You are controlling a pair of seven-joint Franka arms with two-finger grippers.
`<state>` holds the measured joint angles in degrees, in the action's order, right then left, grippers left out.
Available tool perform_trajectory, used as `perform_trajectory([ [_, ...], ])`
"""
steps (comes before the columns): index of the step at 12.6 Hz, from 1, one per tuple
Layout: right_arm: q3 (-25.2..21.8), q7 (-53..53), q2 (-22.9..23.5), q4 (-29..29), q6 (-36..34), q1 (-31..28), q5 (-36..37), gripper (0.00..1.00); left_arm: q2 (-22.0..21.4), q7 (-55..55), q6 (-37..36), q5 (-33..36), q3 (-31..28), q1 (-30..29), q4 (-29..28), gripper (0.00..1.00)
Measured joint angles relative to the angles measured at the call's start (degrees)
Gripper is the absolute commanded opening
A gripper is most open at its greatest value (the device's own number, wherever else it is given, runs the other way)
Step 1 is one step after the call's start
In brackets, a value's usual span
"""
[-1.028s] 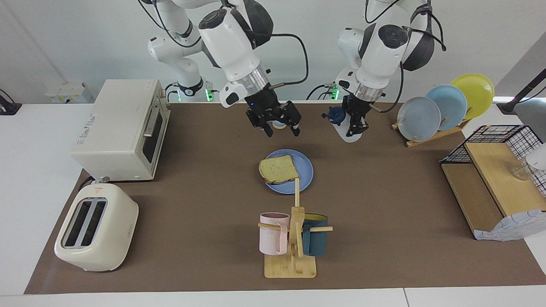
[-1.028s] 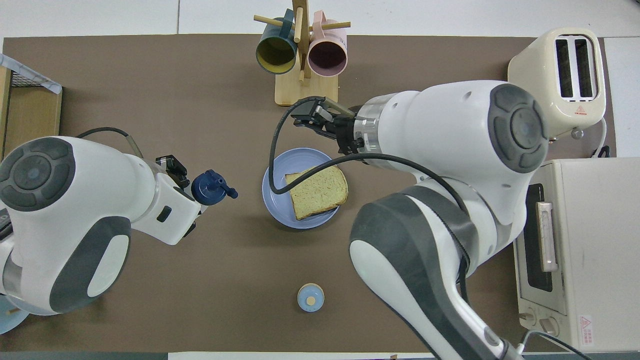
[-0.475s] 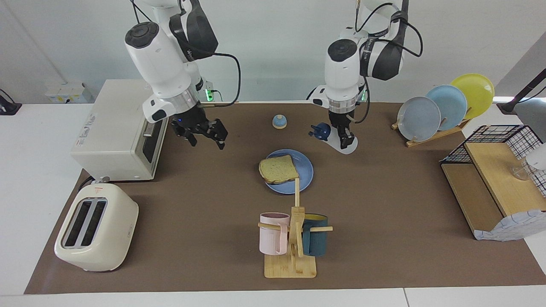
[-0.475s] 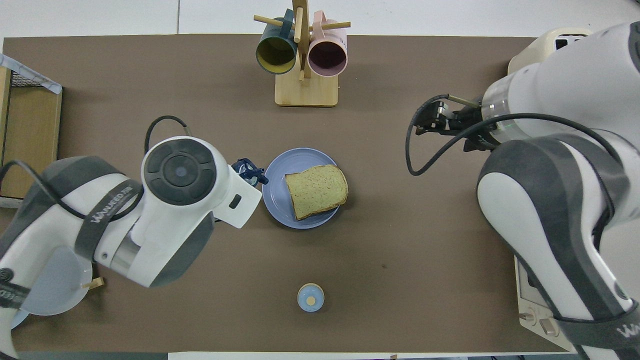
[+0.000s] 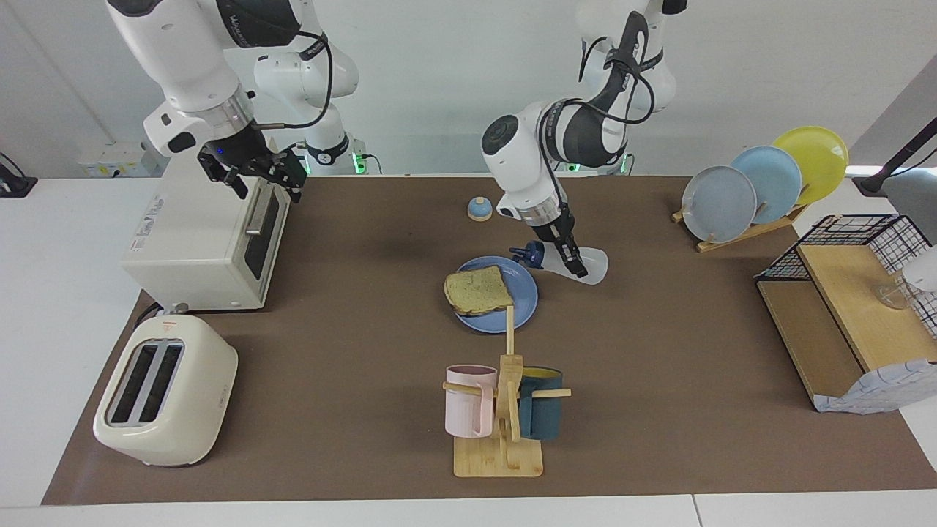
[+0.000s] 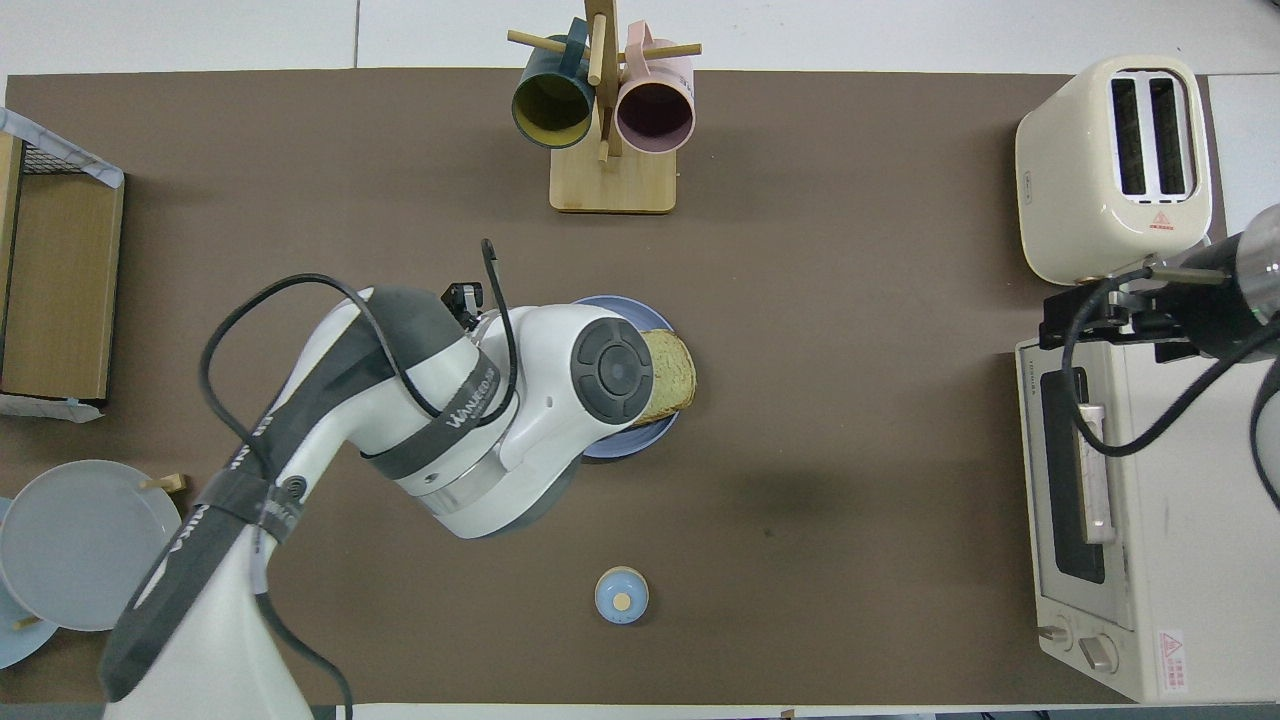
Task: Put bread on plate and add seasoning
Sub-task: 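Tilt and shake the bottle over the bread with the left gripper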
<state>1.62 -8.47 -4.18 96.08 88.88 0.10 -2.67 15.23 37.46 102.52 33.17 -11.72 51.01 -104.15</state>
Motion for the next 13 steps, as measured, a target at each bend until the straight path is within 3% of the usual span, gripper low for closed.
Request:
perform_trajectory([
  [4, -2.94, 5.49, 0.98, -0.51, 1.16, -0.03, 0.94, 1.0, 9.71, -1.82, -6.19, 7.67, -0.06, 3.0, 8.21, 0.0],
  [13, -3.99, 7.64, 3.85, -3.03, -1.22, -0.06, 2.91, 1.0, 11.88, -1.73, -20.11, 15.9, -0.25, 7.24, 9.61, 0.0],
])
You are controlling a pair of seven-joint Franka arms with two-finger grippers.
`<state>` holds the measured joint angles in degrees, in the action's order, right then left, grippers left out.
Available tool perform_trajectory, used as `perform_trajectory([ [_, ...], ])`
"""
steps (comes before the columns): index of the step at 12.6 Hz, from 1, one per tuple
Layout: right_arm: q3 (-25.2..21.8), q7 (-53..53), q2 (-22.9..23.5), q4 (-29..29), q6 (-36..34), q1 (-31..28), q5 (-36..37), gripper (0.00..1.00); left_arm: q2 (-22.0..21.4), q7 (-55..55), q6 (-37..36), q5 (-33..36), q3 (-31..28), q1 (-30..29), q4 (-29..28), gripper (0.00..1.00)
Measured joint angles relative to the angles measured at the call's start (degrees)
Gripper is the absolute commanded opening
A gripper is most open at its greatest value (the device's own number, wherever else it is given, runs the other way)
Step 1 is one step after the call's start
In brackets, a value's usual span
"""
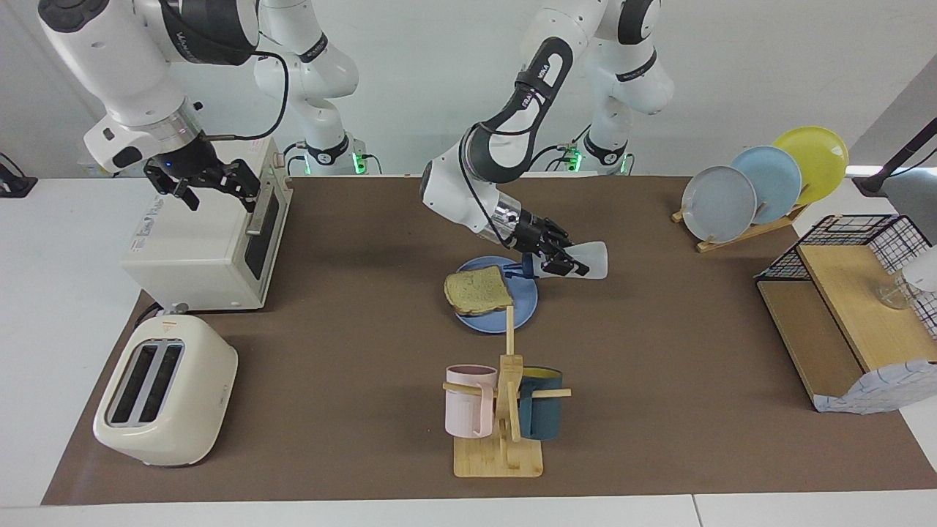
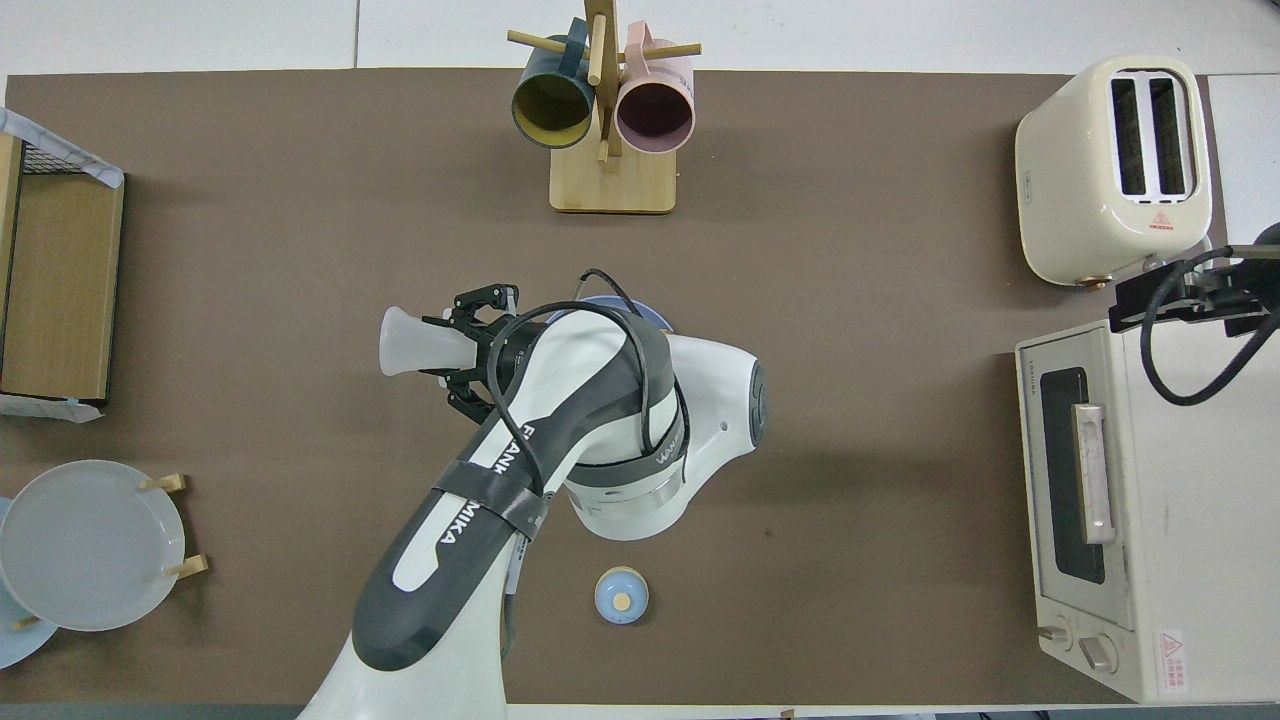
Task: Put bread on plate and add seasoning
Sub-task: 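Tilt and shake the bottle over the bread with the left gripper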
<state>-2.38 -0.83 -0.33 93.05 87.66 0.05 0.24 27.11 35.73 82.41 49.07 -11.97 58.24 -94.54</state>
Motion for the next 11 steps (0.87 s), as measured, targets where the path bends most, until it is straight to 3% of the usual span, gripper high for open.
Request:
perform_trajectory([
  [5, -0.22, 0.89, -0.5, 0.02, -0.14, 0.0, 0.0, 1.0, 9.68, -0.51, -5.67, 7.89, -0.05, 2.39, 4.12, 0.0],
  [9, -0.5, 0.89, -0.51, 0.05, -0.16, -0.17, 0.0, 1.0, 11.93, -0.53, -7.75, 16.66, -0.08, 4.16, 4.23, 0.0],
  [11, -0.78, 0.89, -0.56, 0.05, -0.16, -0.2, 0.0, 1.0, 11.94, -0.53, -7.74, 17.26, 0.03, 4.8, 4.31, 0.0],
])
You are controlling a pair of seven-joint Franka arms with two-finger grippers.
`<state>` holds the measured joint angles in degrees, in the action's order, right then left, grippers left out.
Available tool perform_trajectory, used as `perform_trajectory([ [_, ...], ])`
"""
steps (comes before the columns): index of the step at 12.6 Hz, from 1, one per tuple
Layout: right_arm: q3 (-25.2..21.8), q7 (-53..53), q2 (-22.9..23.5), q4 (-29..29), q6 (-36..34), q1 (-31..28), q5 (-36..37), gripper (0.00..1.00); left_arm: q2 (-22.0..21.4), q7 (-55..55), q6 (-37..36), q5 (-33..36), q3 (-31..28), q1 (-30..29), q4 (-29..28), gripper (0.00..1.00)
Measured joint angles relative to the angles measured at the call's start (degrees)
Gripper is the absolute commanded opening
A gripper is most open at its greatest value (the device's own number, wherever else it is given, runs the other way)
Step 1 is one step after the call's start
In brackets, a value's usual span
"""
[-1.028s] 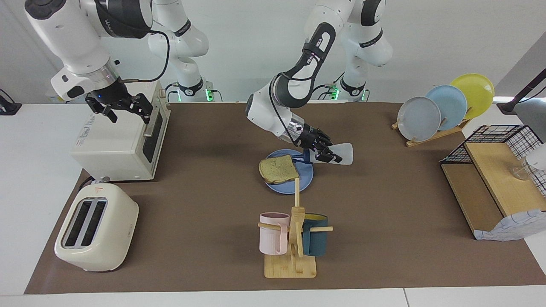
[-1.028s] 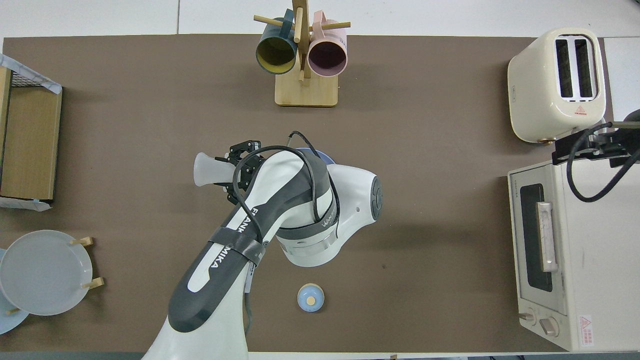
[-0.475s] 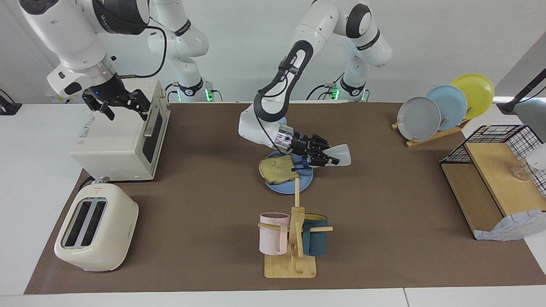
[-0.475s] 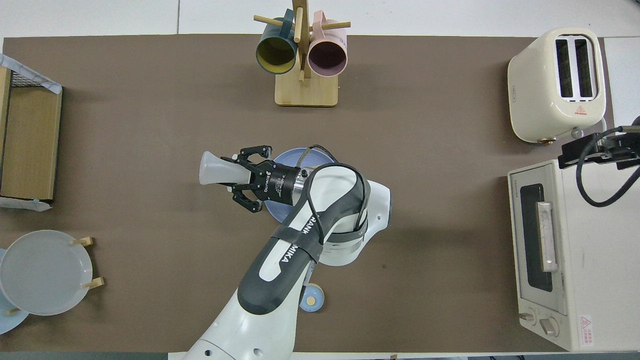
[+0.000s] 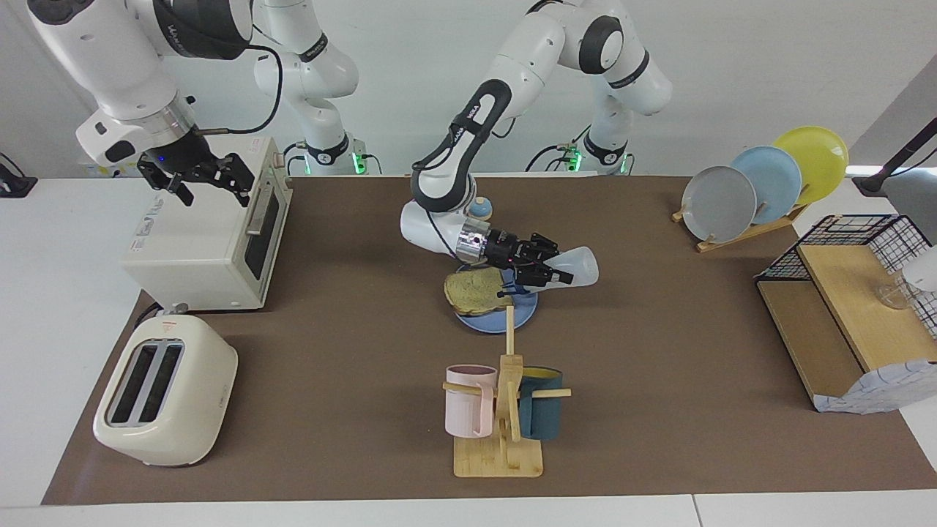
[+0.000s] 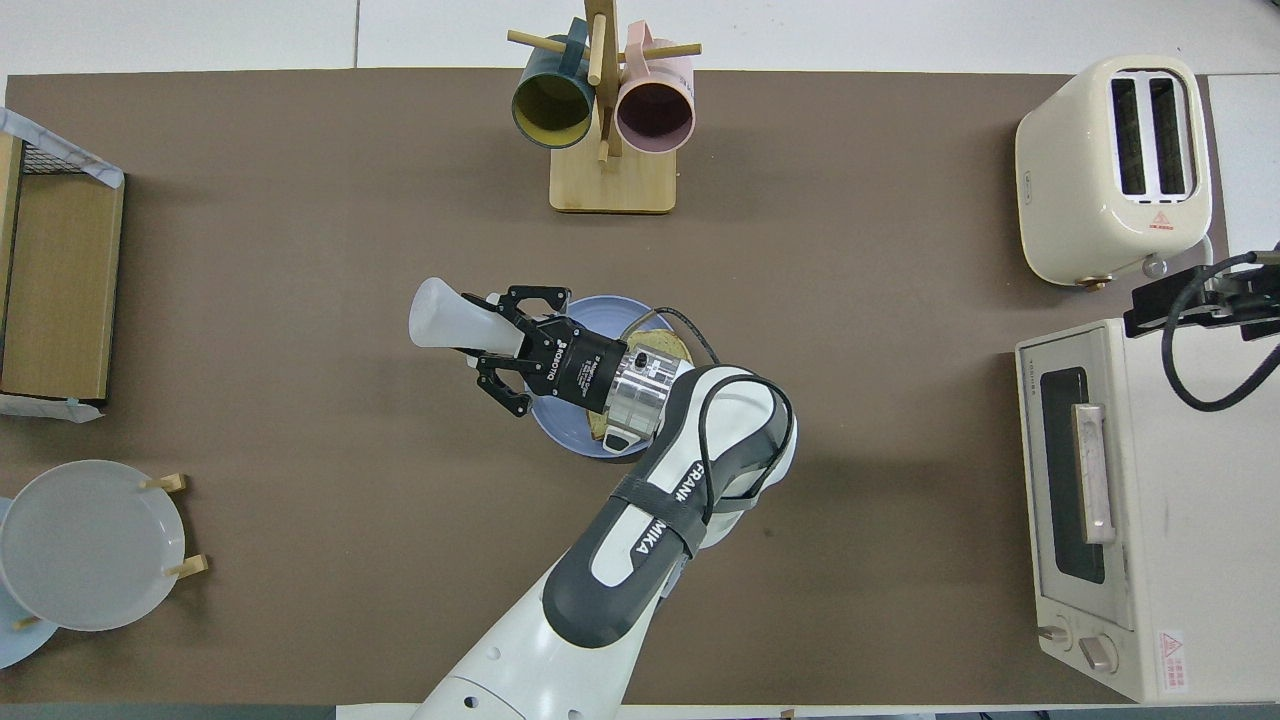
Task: Put bread on plate and add seasoning
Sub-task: 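Tilt and shake the bottle over the bread with the left gripper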
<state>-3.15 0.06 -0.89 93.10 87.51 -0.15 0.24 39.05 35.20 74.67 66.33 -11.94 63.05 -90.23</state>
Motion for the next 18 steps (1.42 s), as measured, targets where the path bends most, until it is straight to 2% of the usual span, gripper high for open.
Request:
perform_trajectory([
  [5, -0.43, 0.0, -0.06, 0.0, 0.0, -0.12, 0.0, 1.0, 0.13, 0.0, 1.35, -0.12, -0.15, 2.07, -0.01, 0.0],
  [11, -0.35, 0.0, -0.06, 0.0, 0.0, -0.09, 0.0, 1.0, 0.78, 0.0, 4.46, 0.29, -0.87, -2.41, 0.02, 0.0],
  [16, -0.35, 0.0, -0.06, 0.0, 0.0, -0.1, 0.0, 1.0, 0.78, 0.0, 4.1, -1.51, -0.17, 3.05, 2.28, 0.0],
  [18, -0.35, 0.0, -0.06, 0.01, 0.0, -0.09, 0.0, 1.0, 0.86, 0.0, 4.18, -1.57, -0.35, 3.31, 2.45, 0.0],
])
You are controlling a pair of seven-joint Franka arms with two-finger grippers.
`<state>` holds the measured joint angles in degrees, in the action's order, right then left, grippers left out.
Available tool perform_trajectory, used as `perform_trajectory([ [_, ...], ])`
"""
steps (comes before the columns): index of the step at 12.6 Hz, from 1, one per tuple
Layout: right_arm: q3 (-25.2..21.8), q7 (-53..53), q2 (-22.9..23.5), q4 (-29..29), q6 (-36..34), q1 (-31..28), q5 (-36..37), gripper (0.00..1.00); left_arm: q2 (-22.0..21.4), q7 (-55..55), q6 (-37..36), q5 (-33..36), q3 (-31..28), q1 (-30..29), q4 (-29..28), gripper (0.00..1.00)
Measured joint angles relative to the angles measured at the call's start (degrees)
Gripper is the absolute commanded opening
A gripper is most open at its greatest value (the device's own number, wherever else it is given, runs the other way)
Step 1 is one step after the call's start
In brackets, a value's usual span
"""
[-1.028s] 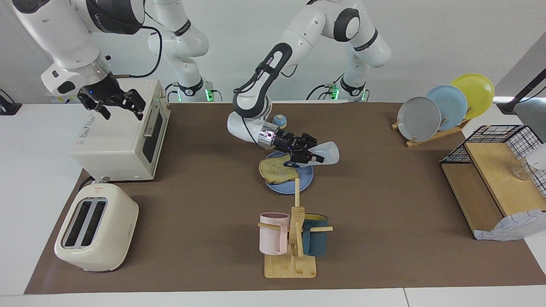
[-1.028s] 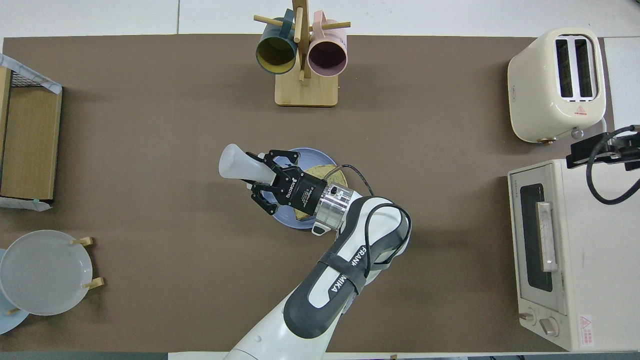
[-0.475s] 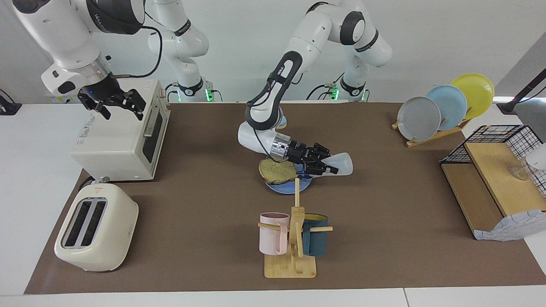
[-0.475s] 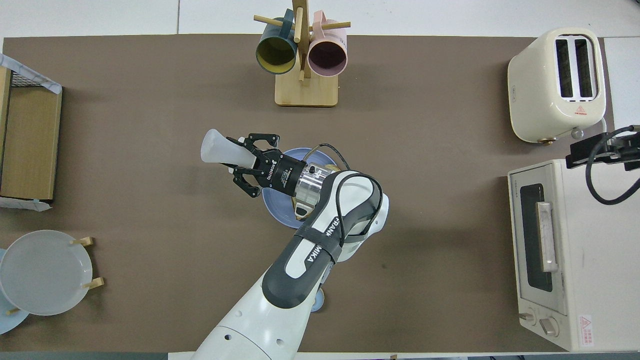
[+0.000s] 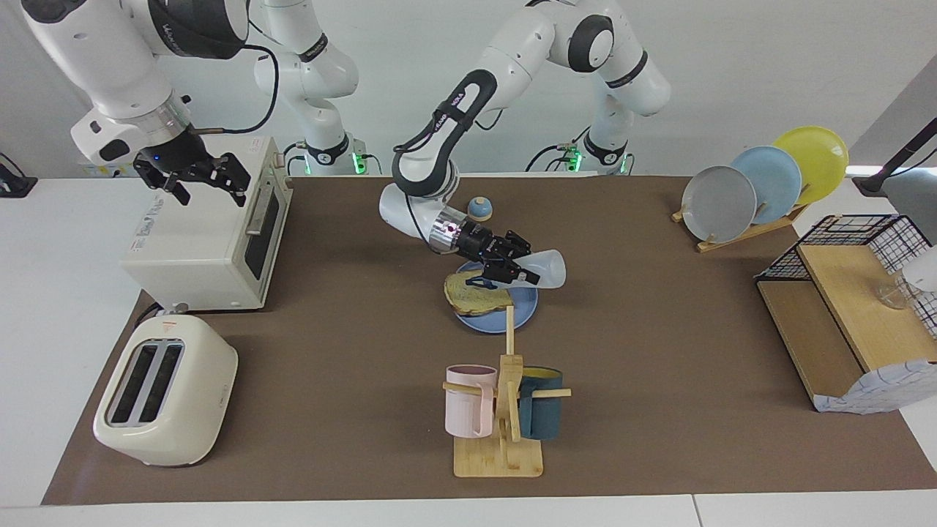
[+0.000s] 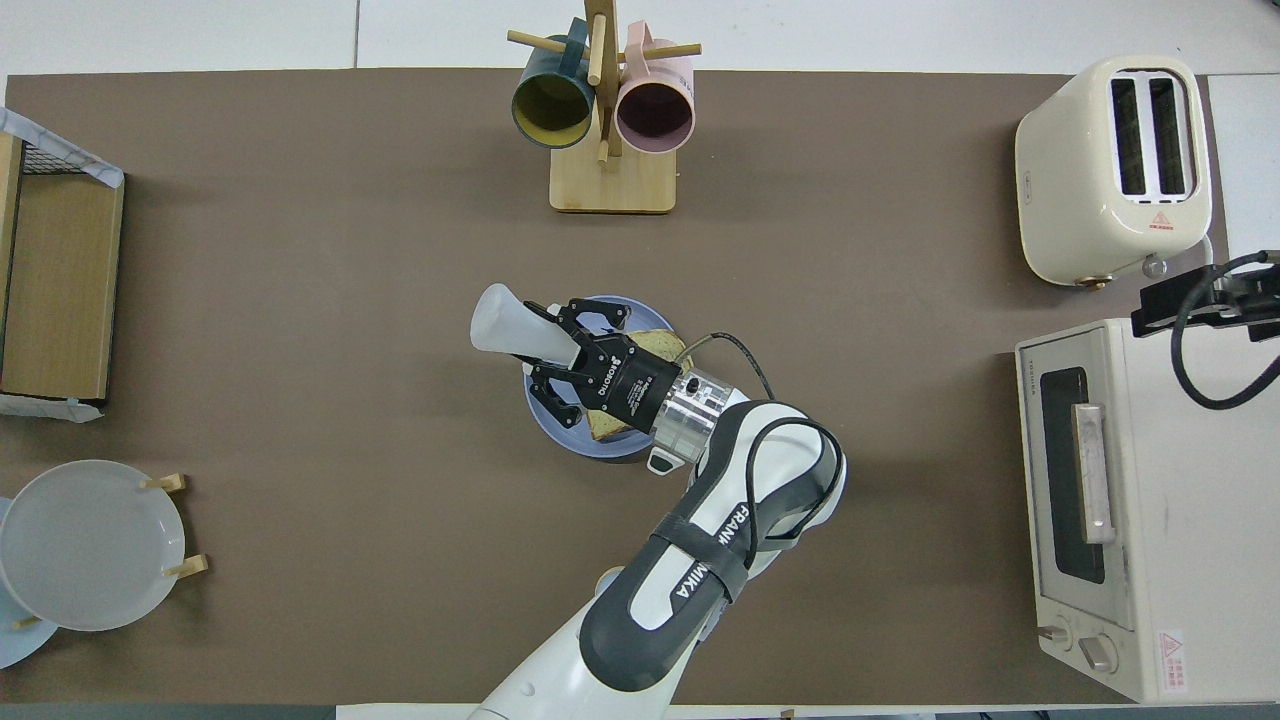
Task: Put bread on plate and add seasoning
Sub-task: 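Tilt and shake the bottle over the bread with the left gripper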
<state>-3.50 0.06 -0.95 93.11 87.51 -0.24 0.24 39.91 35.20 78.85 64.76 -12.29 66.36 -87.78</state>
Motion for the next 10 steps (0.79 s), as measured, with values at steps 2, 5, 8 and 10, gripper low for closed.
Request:
perform_trajectory([
  [2, 0.0, 0.0, 0.0, 0.0, 0.0, 0.0, 0.0, 1.0, 0.44, 0.0, 1.48, 0.09, -0.63, -2.71, 0.0, 0.0],
  [5, 0.0, 0.0, 0.0, 0.0, 0.0, 0.0, 0.0, 1.0, 1.26, -0.02, 4.18, 1.0, -0.8, -8.65, 0.0, 0.0],
  [8, 0.0, 0.0, 0.0, 0.01, 0.0, 0.0, 0.0, 1.0, 1.32, -0.02, 4.44, 0.85, -0.4, -8.32, 0.31, 0.0],
  [10, 0.0, 0.0, 0.0, 0.01, 0.0, 0.0, 0.0, 1.0, 1.32, -0.08, 3.34, -0.11, -0.13, -4.91, 0.96, 0.0],
])
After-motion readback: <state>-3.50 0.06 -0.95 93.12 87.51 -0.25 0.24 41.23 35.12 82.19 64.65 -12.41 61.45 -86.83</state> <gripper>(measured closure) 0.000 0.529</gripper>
